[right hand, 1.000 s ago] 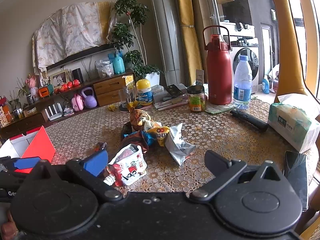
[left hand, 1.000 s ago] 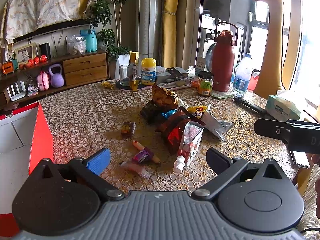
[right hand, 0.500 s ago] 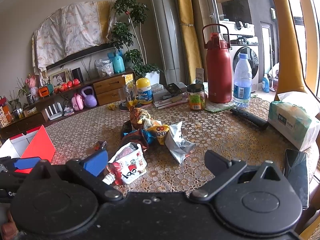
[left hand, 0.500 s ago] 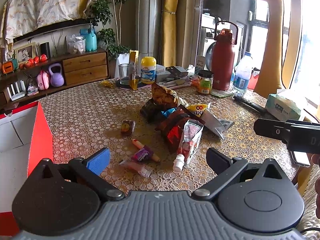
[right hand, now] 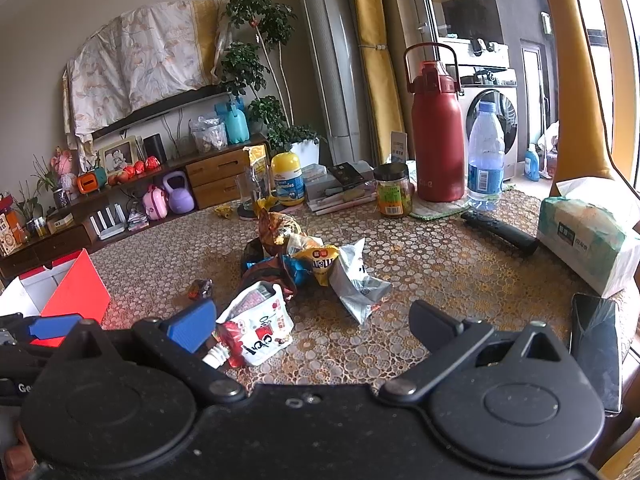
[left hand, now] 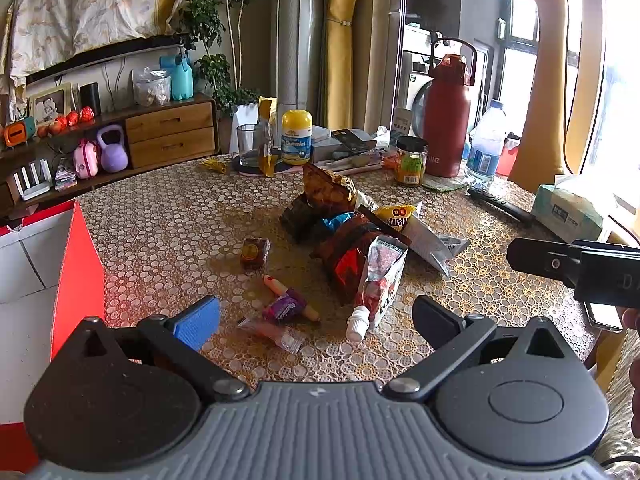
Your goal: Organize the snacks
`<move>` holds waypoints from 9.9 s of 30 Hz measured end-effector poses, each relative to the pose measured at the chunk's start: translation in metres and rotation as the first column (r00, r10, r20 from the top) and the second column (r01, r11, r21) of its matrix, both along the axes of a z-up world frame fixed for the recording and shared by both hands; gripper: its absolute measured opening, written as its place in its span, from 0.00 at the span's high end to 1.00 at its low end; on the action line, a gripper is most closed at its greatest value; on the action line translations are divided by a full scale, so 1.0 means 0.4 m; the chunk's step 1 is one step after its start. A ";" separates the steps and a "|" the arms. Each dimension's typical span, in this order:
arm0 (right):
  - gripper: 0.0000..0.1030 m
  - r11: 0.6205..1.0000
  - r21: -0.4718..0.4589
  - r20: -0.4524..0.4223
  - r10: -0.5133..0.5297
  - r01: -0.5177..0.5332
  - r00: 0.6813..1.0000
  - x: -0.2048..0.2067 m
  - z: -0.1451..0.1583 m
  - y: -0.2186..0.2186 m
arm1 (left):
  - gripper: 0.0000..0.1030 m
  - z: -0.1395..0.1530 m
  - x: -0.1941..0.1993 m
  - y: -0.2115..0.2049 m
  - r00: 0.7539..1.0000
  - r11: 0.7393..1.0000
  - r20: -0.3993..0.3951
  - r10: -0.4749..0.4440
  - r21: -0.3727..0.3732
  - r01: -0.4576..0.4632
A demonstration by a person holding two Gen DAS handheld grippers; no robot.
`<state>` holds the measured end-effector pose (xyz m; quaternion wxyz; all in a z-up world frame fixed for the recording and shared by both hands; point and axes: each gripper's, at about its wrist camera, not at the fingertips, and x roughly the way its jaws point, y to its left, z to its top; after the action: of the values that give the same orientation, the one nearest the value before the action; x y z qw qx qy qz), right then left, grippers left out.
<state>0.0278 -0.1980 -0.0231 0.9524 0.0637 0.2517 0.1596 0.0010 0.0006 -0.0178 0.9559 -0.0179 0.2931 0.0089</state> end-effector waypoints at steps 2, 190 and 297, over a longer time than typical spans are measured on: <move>0.00 1.000 -0.001 0.000 0.000 0.000 1.000 0.002 0.002 -0.002 | 0.00 -0.001 0.001 -0.001 1.000 1.000 -0.001 0.000 0.002 0.000; 0.82 0.587 -0.184 -0.256 0.746 -0.789 0.615 0.000 0.028 0.915 | 0.75 -0.040 -0.176 0.625 0.875 0.888 -0.165 0.455 0.007 -0.460; 0.23 0.980 0.015 -0.141 0.201 -0.201 0.970 0.344 -0.095 0.174 | 0.14 -0.184 0.224 0.055 0.994 0.998 -0.108 -0.001 0.063 0.007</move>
<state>0.1653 -0.1284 -0.0611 0.9112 0.0495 0.3236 0.2503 0.0905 0.0225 -0.0914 0.9387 0.0133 0.3441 0.0172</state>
